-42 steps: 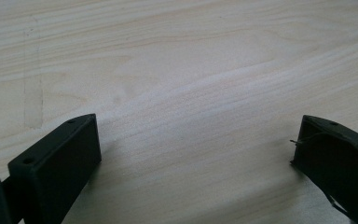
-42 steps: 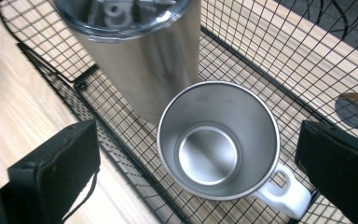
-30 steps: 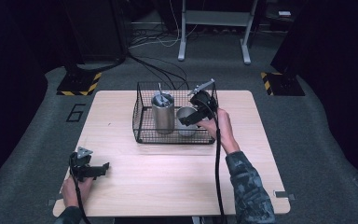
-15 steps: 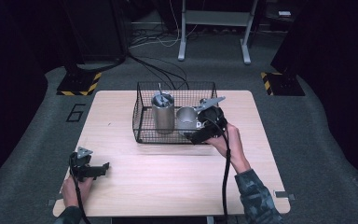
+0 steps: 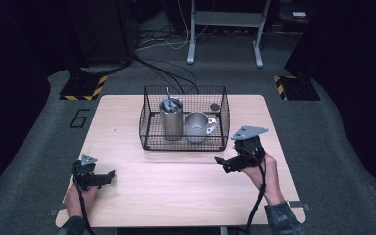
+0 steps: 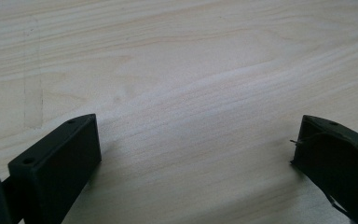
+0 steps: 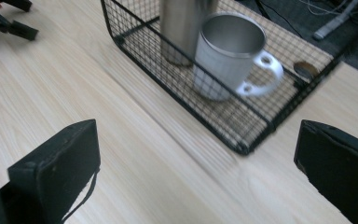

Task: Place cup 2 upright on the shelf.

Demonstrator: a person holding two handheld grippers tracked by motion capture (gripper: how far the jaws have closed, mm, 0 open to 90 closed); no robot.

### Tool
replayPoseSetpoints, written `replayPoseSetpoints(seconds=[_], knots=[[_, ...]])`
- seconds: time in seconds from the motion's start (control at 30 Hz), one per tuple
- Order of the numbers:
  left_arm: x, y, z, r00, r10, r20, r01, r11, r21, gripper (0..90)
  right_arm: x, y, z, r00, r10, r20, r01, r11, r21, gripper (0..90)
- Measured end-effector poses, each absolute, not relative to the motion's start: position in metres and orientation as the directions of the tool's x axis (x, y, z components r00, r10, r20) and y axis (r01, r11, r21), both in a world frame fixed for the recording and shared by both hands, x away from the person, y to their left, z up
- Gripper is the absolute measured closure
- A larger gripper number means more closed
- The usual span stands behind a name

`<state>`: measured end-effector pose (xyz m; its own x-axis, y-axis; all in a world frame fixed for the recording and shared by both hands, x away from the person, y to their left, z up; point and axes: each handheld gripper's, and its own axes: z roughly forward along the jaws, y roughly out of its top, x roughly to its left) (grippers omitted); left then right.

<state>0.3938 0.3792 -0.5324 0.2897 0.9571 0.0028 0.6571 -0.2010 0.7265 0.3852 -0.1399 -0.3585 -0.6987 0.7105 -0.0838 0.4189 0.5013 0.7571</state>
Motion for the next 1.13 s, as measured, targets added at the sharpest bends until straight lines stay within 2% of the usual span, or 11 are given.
replayPoseSetpoints(seconds=[0.3, 0.5, 0.73, 0.97, 1.13], knots=[[0.394, 0.379, -0.532, 0.289, 0.957, 0.003, 0.657, -0.201, 0.726, 0.3, 0.365, -0.189, -0.409, -0.615, 0.788, -0.041, 0.476, 0.412, 0.777, 0.0], [0.394, 0.379, -0.532, 0.289, 0.957, 0.002, 0.657, -0.201, 0.726, 0.3, 0.357, -0.224, -0.463, -0.492, 0.871, 0.007, 0.539, 0.298, 0.788, 0.0], [0.394, 0.379, -0.532, 0.289, 0.957, 0.003, 0.657, -0.201, 0.726, 0.3, 0.361, -0.245, -0.506, -0.452, 0.888, 0.085, 0.611, 0.239, 0.755, 0.0], [0.394, 0.379, -0.532, 0.289, 0.957, 0.003, 0.657, -0.201, 0.726, 0.3, 0.366, -0.251, -0.526, -0.435, 0.895, 0.096, 0.657, 0.243, 0.713, 0.0], [0.394, 0.379, -0.532, 0.289, 0.957, 0.003, 0.657, -0.2, 0.727, 0.3, 0.365, -0.252, -0.528, -0.435, 0.896, 0.091, 0.644, 0.239, 0.727, 0.0]])
